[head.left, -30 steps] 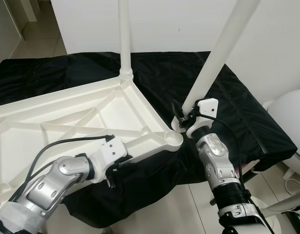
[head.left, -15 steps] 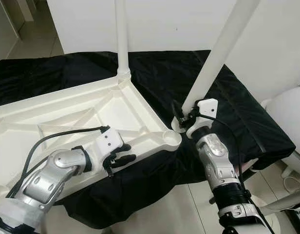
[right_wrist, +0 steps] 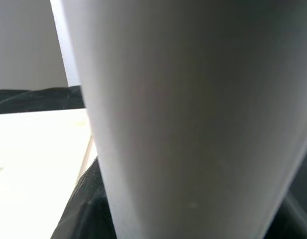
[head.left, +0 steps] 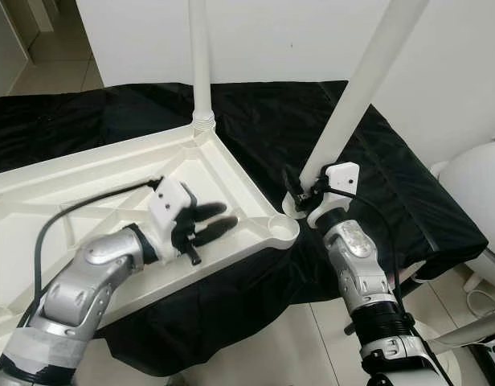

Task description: Building children table

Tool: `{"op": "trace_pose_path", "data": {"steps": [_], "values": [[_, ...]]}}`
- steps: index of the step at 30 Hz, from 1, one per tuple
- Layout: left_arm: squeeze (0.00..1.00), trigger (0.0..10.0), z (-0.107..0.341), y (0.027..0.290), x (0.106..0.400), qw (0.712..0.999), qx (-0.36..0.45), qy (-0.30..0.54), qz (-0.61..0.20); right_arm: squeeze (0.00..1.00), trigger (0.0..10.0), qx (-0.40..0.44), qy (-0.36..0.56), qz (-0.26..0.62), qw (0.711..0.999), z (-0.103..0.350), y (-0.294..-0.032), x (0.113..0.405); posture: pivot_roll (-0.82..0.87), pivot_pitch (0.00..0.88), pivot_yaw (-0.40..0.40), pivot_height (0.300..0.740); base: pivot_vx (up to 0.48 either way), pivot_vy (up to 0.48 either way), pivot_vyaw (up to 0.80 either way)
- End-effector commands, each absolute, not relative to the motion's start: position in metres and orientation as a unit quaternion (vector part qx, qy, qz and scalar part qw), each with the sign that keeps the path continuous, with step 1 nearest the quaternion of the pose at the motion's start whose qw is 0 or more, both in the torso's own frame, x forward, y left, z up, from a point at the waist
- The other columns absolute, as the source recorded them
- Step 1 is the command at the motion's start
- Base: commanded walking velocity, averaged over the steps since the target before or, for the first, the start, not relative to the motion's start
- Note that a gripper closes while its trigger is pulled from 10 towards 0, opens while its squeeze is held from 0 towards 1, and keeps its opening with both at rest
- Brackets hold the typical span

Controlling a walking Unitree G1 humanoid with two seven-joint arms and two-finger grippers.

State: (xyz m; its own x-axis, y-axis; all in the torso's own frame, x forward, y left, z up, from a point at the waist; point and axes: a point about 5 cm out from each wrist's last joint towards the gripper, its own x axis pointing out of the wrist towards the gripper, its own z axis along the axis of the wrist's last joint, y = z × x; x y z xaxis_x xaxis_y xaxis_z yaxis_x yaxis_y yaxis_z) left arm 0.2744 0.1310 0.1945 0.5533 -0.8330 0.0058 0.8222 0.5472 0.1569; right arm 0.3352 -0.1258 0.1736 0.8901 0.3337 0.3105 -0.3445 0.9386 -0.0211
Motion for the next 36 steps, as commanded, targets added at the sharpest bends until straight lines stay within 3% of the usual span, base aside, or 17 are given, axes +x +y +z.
{"op": "trace_pose_path", "data": {"steps": [1,16,24,36], "values": [[0.00,10.0,0.198,0.133,0.277,0.893,0.066,-0.051,-0.443,0.00,10.0,0.027,-0.160,0.161,0.973,0.176,-0.129,0.334,0.19,0.098,-0.026,0.740,0.000,0.000,0.00],[0.00,10.0,0.195,0.130,0.284,0.909,0.047,-0.040,-0.412,0.00,10.0,0.004,-0.164,0.161,0.973,0.182,-0.131,0.328,0.17,0.088,-0.034,0.740,0.000,0.000,0.00],[0.00,10.0,0.195,0.128,0.277,0.894,0.028,-0.042,-0.445,0.00,10.0,0.026,-0.173,0.193,0.965,0.183,-0.128,0.319,0.16,0.086,-0.035,0.740,0.000,0.000,0.00],[0.00,10.0,0.179,0.125,0.270,0.886,0.071,-0.015,-0.459,0.00,10.0,0.016,-0.161,0.242,0.957,0.176,-0.117,0.310,0.16,0.108,-0.047,0.740,0.000,0.000,0.00]]}}
